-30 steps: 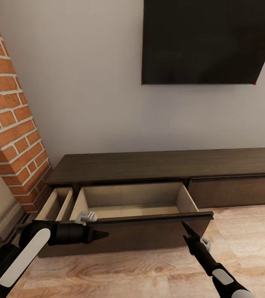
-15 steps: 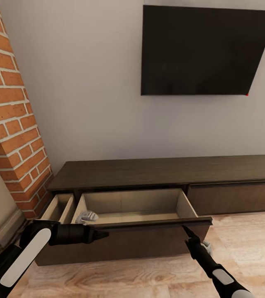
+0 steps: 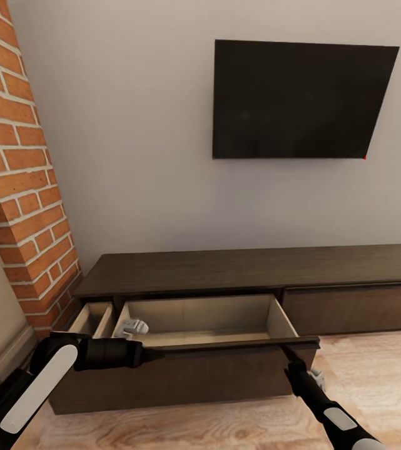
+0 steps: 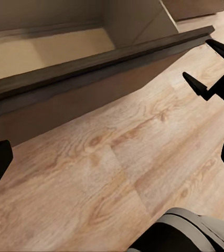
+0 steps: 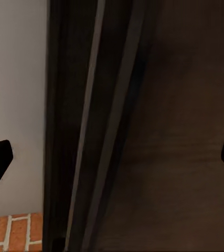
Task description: Place each of the two pumpkins and all three candles from the living room inside a cabinet in the living room (use any cabinet), then make sure every cabinet is closed, and position the cauldron so it is next to a table in the living room.
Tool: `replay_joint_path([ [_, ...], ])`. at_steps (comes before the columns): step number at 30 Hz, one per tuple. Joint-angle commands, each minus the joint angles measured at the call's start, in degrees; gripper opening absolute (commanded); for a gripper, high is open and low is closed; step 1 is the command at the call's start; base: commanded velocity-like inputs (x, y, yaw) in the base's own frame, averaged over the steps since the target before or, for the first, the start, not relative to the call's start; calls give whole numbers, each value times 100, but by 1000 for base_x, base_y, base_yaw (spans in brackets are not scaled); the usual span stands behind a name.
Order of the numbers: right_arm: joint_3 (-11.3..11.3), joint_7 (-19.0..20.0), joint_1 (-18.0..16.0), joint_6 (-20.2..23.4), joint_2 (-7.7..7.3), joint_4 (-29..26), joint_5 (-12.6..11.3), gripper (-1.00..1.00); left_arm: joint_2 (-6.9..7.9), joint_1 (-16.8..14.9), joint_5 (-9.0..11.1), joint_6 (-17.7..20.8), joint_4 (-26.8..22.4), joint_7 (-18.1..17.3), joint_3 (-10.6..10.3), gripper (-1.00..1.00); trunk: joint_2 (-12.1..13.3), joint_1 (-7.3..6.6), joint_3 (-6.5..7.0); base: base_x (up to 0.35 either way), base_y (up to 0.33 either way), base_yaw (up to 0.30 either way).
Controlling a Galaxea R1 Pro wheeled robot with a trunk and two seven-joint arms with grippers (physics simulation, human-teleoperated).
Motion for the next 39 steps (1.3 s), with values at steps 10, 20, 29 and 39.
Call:
replay_joint_path([
  [10,-535,-386,21,61,-13,-2,-52,100,3,-5,-62,9,-1,-59,-3,100,11,-27,216,0,0,0],
  [20,-600,-957,30,69,-18,-19,-427,100,3,-5,-65,9,-1,-51,-3,100,25,-53,438,0,0,0],
  [29,-601,-1121,31,72,-36,-68,-985,100,3,-5,-78,9,-1,-25,-3,100,37,-76,637,0,0,0],
  [39,-597,-1137,31,89,-39,-70,-1151,100,-184,-5,-469,9,-1,-15,-3,100,172,-162,846,0,0,0],
])
